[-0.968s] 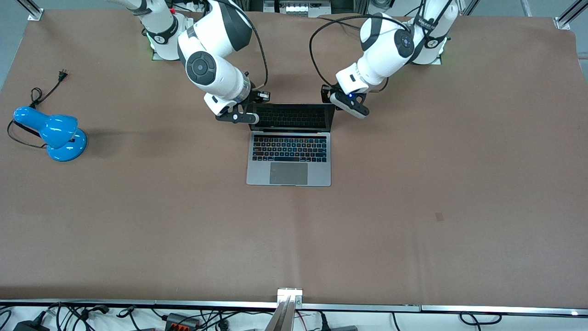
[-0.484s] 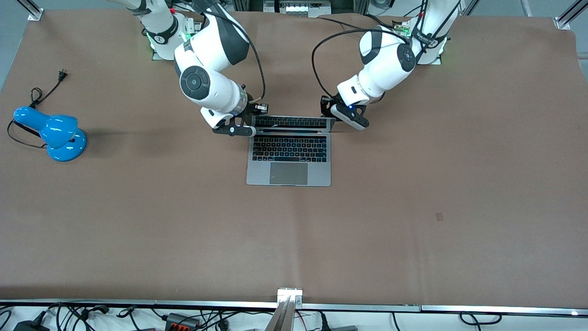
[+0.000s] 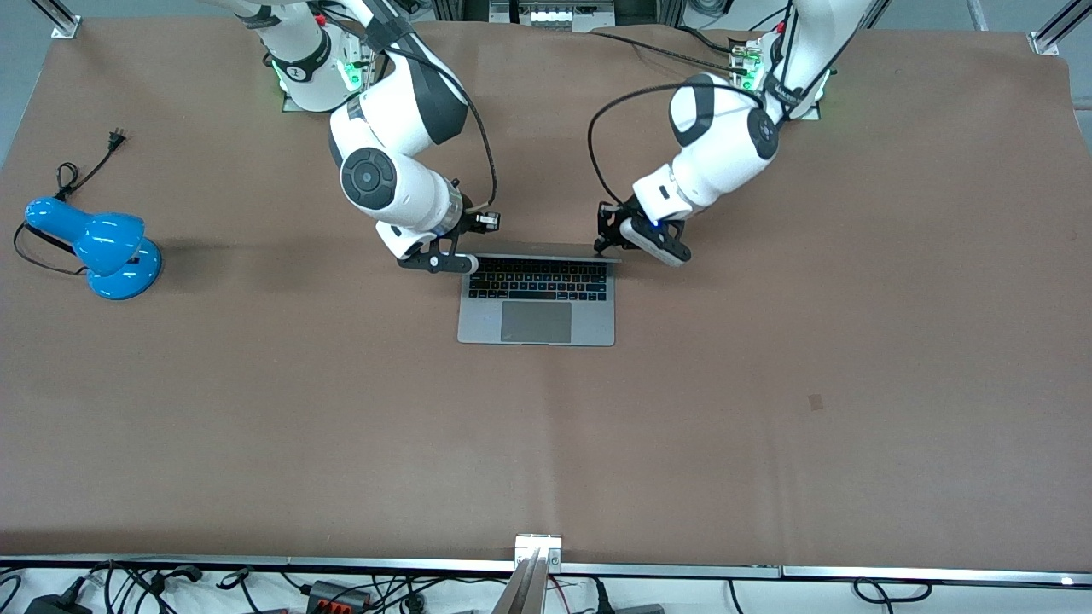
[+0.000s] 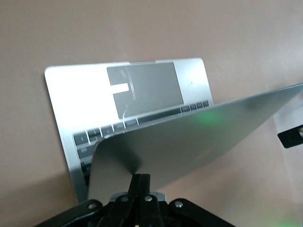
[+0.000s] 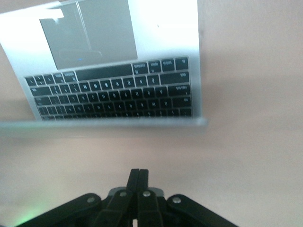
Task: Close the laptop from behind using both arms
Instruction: 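Push the laptop screen down onto the keyboard with both grippers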
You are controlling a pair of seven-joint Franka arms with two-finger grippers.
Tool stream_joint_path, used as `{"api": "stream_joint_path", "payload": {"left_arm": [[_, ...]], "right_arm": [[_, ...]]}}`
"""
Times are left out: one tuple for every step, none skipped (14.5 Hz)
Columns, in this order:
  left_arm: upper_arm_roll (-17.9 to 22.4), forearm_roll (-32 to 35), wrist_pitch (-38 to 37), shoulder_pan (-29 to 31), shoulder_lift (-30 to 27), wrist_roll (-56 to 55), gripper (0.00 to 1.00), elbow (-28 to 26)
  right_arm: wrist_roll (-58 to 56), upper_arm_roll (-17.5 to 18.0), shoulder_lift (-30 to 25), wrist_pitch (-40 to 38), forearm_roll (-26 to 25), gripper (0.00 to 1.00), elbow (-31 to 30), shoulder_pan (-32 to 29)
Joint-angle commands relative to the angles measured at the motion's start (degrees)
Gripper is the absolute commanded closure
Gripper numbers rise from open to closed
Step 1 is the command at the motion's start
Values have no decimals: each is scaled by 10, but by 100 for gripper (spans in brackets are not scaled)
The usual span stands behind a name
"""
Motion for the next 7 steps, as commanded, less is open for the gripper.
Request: {"api": "stream_joint_path", "payload": {"left_arm": [[15, -6, 11, 1, 55, 57, 99, 48], [19, -6, 11, 2, 66, 65, 99, 57], [25, -6, 11, 1, 76, 73, 99, 63], [32, -6, 11, 1, 84, 85, 99, 71], [37, -6, 11, 0, 92, 96, 99, 75], [40, -6, 11, 1, 100, 108, 99, 83], [43, -6, 11, 1, 109, 114, 99, 89]], "right_arm": [[-8, 2, 37, -3, -8, 100, 46, -11], [-10, 3, 44, -3, -13, 100, 55, -11], [-10, 2, 50, -3, -14, 100, 59, -12], [-14, 2, 56, -3, -15, 100, 62, -12], [-19, 2, 61, -1, -15, 100, 65, -17], [-20, 2, 65, 3, -16, 100, 66, -19], [-28, 2, 70, 9, -21, 100, 66, -24]]}}
